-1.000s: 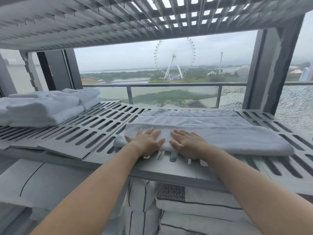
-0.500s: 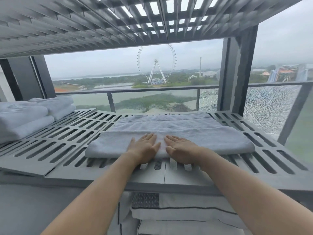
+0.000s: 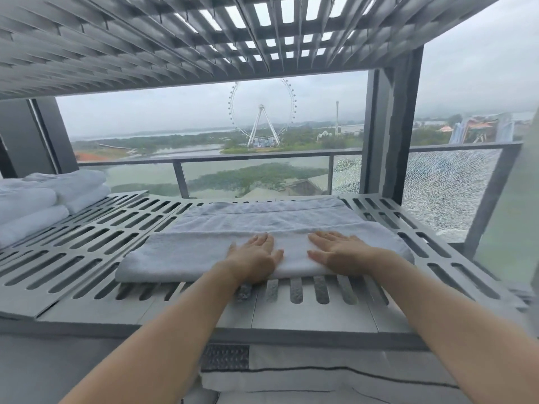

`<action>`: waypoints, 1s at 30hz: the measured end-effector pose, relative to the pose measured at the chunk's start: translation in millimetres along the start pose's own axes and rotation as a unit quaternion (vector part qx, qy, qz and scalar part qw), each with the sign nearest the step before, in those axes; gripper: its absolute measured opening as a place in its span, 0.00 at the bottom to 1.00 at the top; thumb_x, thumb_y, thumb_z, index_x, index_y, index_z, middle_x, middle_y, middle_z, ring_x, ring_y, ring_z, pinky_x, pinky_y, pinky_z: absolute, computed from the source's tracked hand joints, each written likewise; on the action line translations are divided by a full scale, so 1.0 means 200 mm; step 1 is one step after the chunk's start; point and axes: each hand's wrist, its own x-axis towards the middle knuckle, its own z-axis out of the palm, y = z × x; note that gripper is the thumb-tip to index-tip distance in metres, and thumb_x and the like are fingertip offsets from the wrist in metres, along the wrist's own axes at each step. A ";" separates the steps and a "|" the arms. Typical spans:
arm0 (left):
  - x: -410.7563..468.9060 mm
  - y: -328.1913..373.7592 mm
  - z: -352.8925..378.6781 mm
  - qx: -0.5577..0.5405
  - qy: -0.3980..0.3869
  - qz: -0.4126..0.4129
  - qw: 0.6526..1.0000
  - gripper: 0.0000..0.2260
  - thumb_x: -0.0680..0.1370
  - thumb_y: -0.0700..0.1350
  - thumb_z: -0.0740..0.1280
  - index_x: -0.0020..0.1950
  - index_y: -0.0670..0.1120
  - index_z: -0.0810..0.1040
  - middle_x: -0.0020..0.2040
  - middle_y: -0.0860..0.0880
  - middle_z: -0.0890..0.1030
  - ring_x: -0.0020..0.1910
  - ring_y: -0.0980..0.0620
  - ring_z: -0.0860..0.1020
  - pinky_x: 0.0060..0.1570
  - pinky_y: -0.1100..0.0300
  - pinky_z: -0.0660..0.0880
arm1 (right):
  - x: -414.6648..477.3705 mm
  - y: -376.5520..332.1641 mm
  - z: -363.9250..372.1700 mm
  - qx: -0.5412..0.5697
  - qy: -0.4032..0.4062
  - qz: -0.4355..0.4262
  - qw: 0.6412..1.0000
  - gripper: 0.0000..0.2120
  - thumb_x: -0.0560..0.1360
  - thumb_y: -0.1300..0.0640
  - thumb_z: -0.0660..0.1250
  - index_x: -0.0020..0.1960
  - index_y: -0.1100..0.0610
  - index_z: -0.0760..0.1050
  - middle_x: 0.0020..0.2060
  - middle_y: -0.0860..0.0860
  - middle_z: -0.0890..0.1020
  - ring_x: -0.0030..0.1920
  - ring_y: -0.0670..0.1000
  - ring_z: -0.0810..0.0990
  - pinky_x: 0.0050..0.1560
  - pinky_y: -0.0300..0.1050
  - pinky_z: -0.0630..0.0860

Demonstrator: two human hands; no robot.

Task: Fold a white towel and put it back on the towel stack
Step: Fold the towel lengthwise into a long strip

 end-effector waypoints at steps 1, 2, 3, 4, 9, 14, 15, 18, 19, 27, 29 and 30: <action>0.01 -0.01 -0.02 0.000 -0.009 0.001 1.000 0.27 0.80 0.58 0.45 0.76 0.48 0.45 0.77 0.52 0.44 0.75 0.54 0.43 0.72 0.44 0.41 | -0.01 0.06 -0.01 0.002 0.000 0.009 1.000 0.30 0.76 0.35 0.46 0.74 0.43 0.45 0.75 0.43 0.45 0.74 0.46 0.41 0.72 0.57 0.38; 0.03 -0.02 -0.03 -0.001 -0.016 0.003 1.000 0.28 0.80 0.59 0.46 0.76 0.49 0.46 0.77 0.52 0.44 0.75 0.54 0.44 0.73 0.46 0.42 | -0.01 0.10 -0.03 0.002 0.001 0.015 1.000 0.30 0.75 0.33 0.46 0.74 0.42 0.46 0.75 0.42 0.45 0.74 0.46 0.42 0.72 0.58 0.38; 0.05 -0.03 -0.05 -0.003 -0.024 0.006 1.000 0.28 0.80 0.60 0.47 0.76 0.49 0.46 0.77 0.52 0.45 0.75 0.54 0.44 0.73 0.47 0.43 | -0.01 0.14 -0.04 0.001 0.002 0.018 1.000 0.30 0.74 0.32 0.46 0.74 0.41 0.46 0.75 0.41 0.46 0.74 0.45 0.42 0.71 0.60 0.38; 0.07 -0.03 -0.06 -0.007 -0.032 0.011 0.999 0.29 0.80 0.61 0.48 0.76 0.49 0.47 0.77 0.51 0.46 0.76 0.53 0.45 0.74 0.48 0.44 | 0.00 0.16 -0.04 0.000 0.002 0.017 1.000 0.31 0.74 0.32 0.46 0.74 0.40 0.46 0.75 0.41 0.46 0.74 0.45 0.42 0.71 0.61 0.37; 0.16 -0.10 -0.09 -0.017 0.023 0.010 1.000 0.27 0.79 0.63 0.48 0.75 0.54 0.53 0.77 0.52 0.50 0.76 0.52 0.48 0.72 0.49 0.45 | 0.11 0.15 -0.09 0.007 0.008 -0.002 1.000 0.30 0.76 0.34 0.45 0.74 0.44 0.48 0.76 0.44 0.47 0.75 0.48 0.43 0.72 0.62 0.41; 0.19 -0.14 -0.03 0.036 0.022 -0.018 0.999 0.28 0.76 0.67 0.45 0.74 0.62 0.46 0.77 0.56 0.45 0.76 0.51 0.44 0.67 0.34 0.38 | 0.26 0.12 -0.07 0.008 0.009 -0.047 0.999 0.31 0.76 0.34 0.44 0.75 0.45 0.45 0.76 0.45 0.46 0.75 0.48 0.43 0.73 0.59 0.41; 0.20 -0.14 -0.03 0.039 0.023 -0.017 0.999 0.28 0.76 0.67 0.44 0.74 0.61 0.45 0.77 0.56 0.45 0.75 0.51 0.44 0.67 0.34 0.38 | 0.29 0.12 -0.06 0.002 0.007 -0.053 0.999 0.32 0.75 0.33 0.43 0.75 0.45 0.44 0.76 0.45 0.46 0.75 0.48 0.43 0.73 0.59 0.40; 0.21 -0.15 -0.02 0.056 0.021 -0.015 0.998 0.28 0.76 0.67 0.44 0.74 0.61 0.43 0.77 0.56 0.43 0.75 0.52 0.43 0.67 0.33 0.38 | 0.36 0.15 -0.07 -0.003 -0.012 -0.066 0.998 0.33 0.74 0.31 0.41 0.75 0.45 0.43 0.76 0.46 0.45 0.75 0.48 0.42 0.72 0.59 0.39; 0.21 -0.15 -0.02 0.058 0.020 -0.015 0.998 0.28 0.76 0.67 0.43 0.74 0.61 0.43 0.77 0.56 0.43 0.75 0.52 0.43 0.67 0.33 0.38 | 0.39 0.15 -0.07 -0.001 -0.016 -0.069 0.997 0.33 0.74 0.32 0.41 0.75 0.45 0.43 0.76 0.46 0.45 0.75 0.48 0.42 0.72 0.59 0.39; 0.24 -0.21 -0.06 -0.017 0.012 -0.009 1.000 0.27 0.75 0.68 0.43 0.73 0.63 0.51 0.76 0.57 0.51 0.75 0.51 0.49 0.68 0.31 0.40 | 0.49 0.19 -0.11 0.070 0.134 -0.157 0.976 0.11 0.74 0.42 0.61 0.47 0.49 0.71 0.51 0.47 0.72 0.53 0.49 0.72 0.52 0.45 0.68; 0.25 -0.25 -0.09 -0.036 0.072 -0.023 0.996 0.22 0.78 0.64 0.45 0.70 0.62 0.62 0.73 0.55 0.62 0.73 0.50 0.58 0.67 0.30 0.43 | 0.51 0.19 -0.13 0.059 0.111 -0.159 0.979 0.11 0.74 0.42 0.61 0.43 0.49 0.69 0.46 0.46 0.70 0.48 0.48 0.72 0.48 0.44 0.66; 0.26 -0.27 -0.10 -0.026 0.103 -0.036 0.994 0.19 0.79 0.62 0.48 0.67 0.61 0.66 0.69 0.54 0.66 0.70 0.50 0.61 0.67 0.30 0.45 | 0.52 0.19 -0.13 0.052 0.103 -0.159 0.981 0.11 0.75 0.42 0.60 0.42 0.49 0.69 0.44 0.46 0.70 0.47 0.49 0.72 0.46 0.44 0.66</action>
